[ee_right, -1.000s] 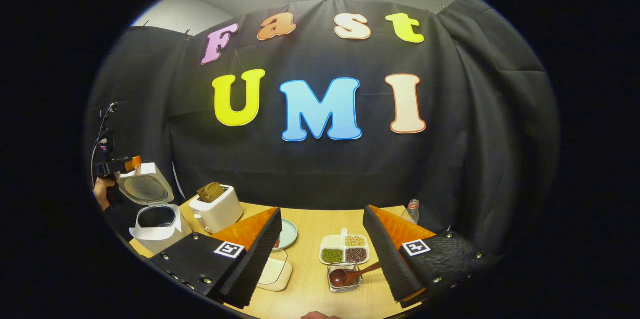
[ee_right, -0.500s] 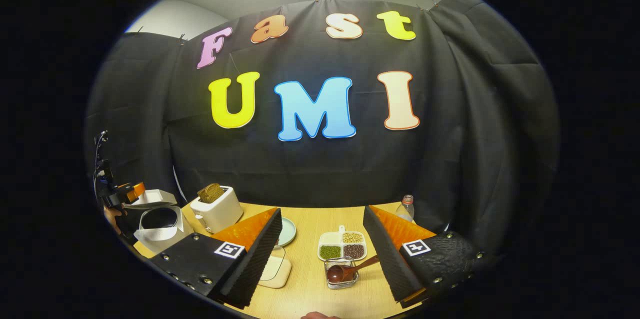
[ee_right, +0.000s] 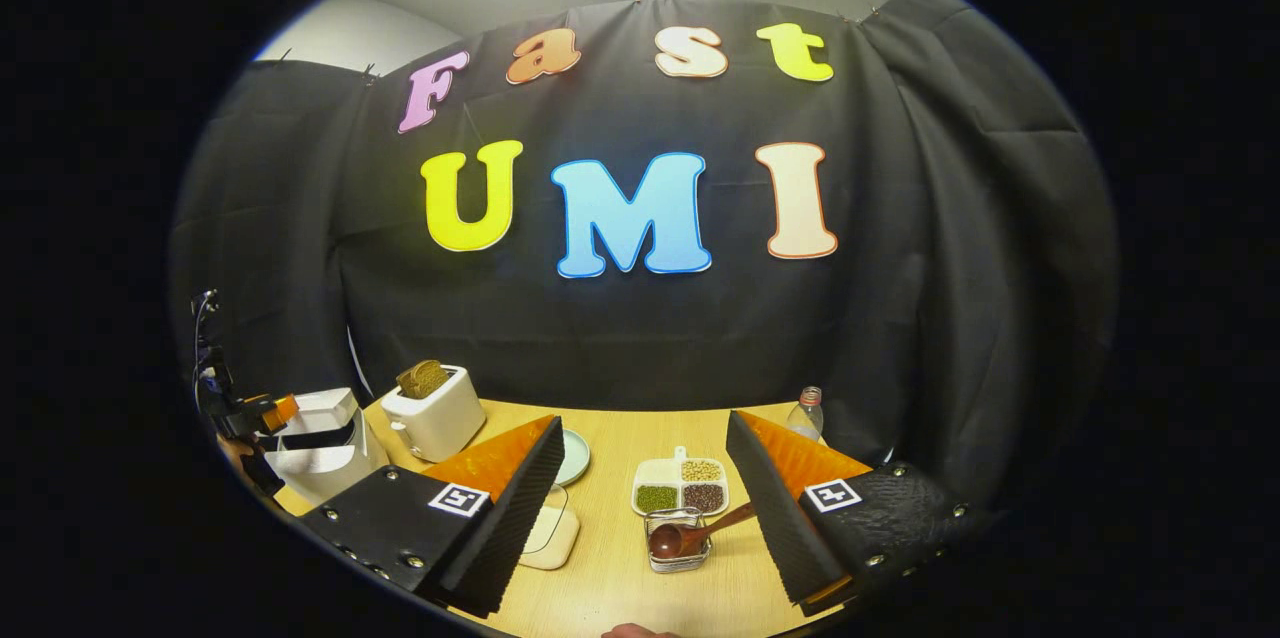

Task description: Close the left gripper, press the button to open the rice cooker; take a wooden spoon from the chopstick holder with the right hand, scoop a spoonful of rice and pour it into the rice cooker, then put the wooden spoon back into the chopstick holder.

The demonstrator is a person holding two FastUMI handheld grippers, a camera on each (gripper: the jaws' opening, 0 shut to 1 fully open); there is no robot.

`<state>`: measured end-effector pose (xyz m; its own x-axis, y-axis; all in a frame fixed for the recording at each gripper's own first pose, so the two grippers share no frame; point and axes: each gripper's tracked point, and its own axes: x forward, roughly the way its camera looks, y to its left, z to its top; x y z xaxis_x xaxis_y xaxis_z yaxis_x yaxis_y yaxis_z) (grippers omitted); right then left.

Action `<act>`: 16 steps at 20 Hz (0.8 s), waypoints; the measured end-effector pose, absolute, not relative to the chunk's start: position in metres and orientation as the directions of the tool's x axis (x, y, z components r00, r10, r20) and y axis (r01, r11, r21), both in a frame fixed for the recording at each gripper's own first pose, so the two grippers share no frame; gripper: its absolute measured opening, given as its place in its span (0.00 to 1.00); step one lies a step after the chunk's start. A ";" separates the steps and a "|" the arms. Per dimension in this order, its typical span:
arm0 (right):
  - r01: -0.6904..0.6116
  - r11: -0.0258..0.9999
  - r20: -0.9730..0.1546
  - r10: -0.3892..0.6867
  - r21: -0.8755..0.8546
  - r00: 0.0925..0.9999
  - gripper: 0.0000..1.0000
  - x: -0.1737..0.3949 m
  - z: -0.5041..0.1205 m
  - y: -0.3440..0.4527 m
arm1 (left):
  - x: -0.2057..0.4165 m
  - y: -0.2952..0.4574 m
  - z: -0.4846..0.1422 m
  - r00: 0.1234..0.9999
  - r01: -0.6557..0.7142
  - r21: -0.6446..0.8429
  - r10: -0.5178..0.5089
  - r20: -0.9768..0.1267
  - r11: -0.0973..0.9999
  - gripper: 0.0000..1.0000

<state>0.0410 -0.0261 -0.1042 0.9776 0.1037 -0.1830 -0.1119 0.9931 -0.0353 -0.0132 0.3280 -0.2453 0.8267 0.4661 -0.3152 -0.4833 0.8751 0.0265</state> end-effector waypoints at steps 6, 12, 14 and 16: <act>-0.118 0.992 -0.184 0.110 -0.034 0.977 0.99 0.040 -0.105 -0.023 | -0.018 0.324 -0.255 0.818 -0.481 0.051 0.469 -0.334 0.875 0.99; -0.100 0.995 -0.179 0.092 -0.032 0.980 0.99 0.039 -0.102 -0.028 | -0.022 0.320 -0.285 0.797 -0.473 0.076 0.463 -0.388 0.878 0.93; -0.094 0.995 -0.179 0.086 -0.034 0.980 0.99 0.039 -0.102 -0.030 | -0.028 0.317 -0.309 0.759 -0.474 0.086 0.456 -0.465 0.876 0.93; -0.095 0.995 -0.176 0.088 -0.029 0.980 0.99 0.038 -0.101 -0.029 | -0.027 0.319 -0.303 0.761 -0.462 0.109 0.457 -0.461 0.880 0.96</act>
